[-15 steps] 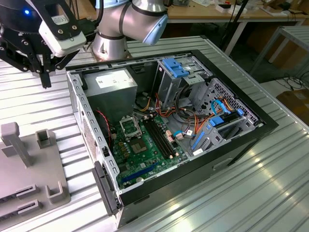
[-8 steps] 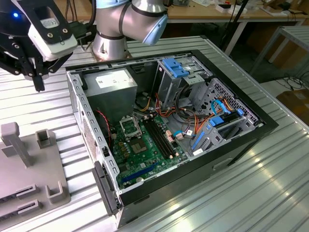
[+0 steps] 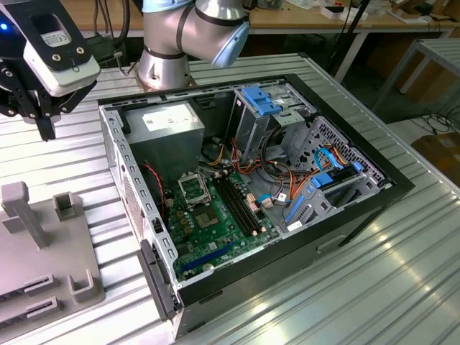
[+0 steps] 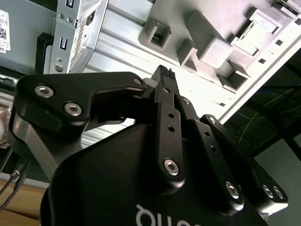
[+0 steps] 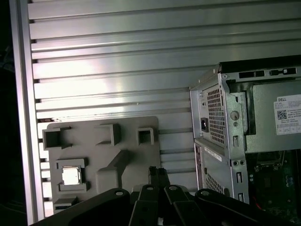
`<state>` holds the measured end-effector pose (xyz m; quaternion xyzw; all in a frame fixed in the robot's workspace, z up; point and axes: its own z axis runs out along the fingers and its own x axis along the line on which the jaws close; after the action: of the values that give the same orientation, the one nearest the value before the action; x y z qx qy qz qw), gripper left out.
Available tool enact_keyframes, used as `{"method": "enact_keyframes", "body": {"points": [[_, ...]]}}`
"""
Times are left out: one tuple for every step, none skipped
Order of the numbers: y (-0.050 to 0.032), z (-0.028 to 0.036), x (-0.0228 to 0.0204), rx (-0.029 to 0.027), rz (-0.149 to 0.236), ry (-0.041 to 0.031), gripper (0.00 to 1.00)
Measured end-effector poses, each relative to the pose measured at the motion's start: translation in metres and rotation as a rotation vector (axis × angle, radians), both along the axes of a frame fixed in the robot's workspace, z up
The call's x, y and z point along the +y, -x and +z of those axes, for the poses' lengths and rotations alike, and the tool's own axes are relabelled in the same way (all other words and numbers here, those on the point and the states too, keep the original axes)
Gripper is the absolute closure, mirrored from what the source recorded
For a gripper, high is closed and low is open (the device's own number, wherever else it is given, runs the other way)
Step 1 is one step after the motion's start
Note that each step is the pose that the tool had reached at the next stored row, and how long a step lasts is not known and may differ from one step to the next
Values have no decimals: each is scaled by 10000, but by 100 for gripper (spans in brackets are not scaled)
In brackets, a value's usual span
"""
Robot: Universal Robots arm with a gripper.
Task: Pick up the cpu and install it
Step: 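Reach for the cpu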
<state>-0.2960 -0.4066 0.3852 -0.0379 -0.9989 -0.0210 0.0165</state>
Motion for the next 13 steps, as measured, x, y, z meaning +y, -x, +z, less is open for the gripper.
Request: {"method": "enact_keyframes", "body": {"points": [[1,0,0,1,-1,0,89],[2,0,0,1,-2,1,89],[2,0,0,1,-2,0,89],[2,0,0,1,-2,1,89],[2,0,0,1,-2,0,89],[2,0,0,1,-2,0,89],[3,0,0,1,-2,0,89],[3,1,0,1,-2,1,89],[3,0,0,1,-2,1,89],[7,1,0,1,-3,1,89],[14,0,1,1,-6,0,89],[26,0,0,1,-4,1,89],[40,1,0,1,-2,1,89]]}}
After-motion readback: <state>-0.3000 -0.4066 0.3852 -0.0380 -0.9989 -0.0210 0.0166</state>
